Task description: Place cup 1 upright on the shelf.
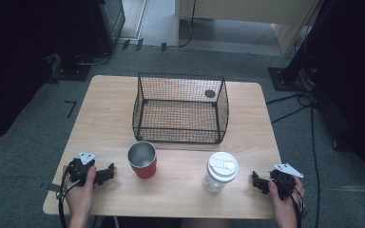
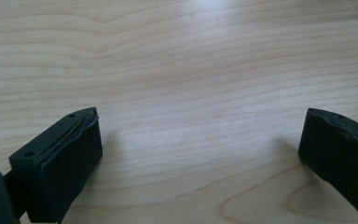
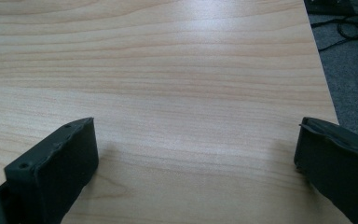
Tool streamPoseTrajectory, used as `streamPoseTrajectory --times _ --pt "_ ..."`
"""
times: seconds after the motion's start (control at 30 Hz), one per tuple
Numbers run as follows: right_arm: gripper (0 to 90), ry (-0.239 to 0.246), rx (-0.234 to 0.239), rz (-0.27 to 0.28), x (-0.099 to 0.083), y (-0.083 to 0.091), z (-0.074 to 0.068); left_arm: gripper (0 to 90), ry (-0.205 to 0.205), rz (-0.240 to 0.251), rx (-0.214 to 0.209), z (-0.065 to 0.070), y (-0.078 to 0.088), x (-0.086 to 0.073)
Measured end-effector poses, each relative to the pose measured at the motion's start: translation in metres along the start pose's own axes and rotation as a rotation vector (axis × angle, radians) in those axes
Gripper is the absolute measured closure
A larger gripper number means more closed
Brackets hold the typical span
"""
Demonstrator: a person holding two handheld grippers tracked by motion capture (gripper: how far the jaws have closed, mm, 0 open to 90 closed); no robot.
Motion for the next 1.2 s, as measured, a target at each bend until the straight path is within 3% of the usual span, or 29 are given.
streamPoseTrajectory --times 0.17,0.2,0.3,0.33,0.53,0.6,0.7,0.83,0.97,1.2 --pt "0.0 -0.001 0.000 0.000 0.000 0.000 0.000 0.0 -0.016 0.010 0.003 0.003 0.007 -0.004" --pt "0.0 0.000 0.000 0.000 0.000 0.000 0.000 0.0 -0.029 0.026 -0.026 0.007 0.014 -0.005" --pt "0.0 -0.001 0.000 0.000 0.000 0.000 0.000 0.0 -0.033 0.050 -0.039 0.011 0.022 -0.006" --pt "0.0 0.000 0.000 0.000 0.000 0.000 0.000 0.0 -0.035 0.072 -0.074 0.017 0.029 -0.007" --pt "0.0 0.000 0.000 0.000 0.000 0.000 0.000 0.0 -0.060 0.097 -0.145 0.030 0.045 -0.008" --pt "0.0 0.000 0.000 0.000 0.000 0.000 0.000 0.0 -0.060 0.101 -0.197 0.041 0.052 -0.009" --pt "0.0 0.000 0.000 0.000 0.000 0.000 0.000 0.0 -0.080 0.103 -0.207 0.048 0.056 -0.010" --pt "0.0 0.000 0.000 0.000 0.000 0.000 0.000 0.0 -0.101 0.120 -0.269 0.061 0.064 -0.011" --pt "0.0 0.000 0.000 0.000 0.000 0.000 0.000 0.0 -0.119 0.156 -0.371 0.079 0.069 -0.007" --pt "0.0 0.000 0.000 0.000 0.000 0.000 0.000 0.0 -0.143 0.168 -0.407 0.099 0.068 0.004"
Point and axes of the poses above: each handheld gripper's, and its own axes: y roughly backward along the jaws, x roughly out of its top, z roughly to its right, the point moved 2 cm from there along -y, roughly forward along the jaws, and after that the axes turned 5 degrees about -x, right-handed, at the moved point
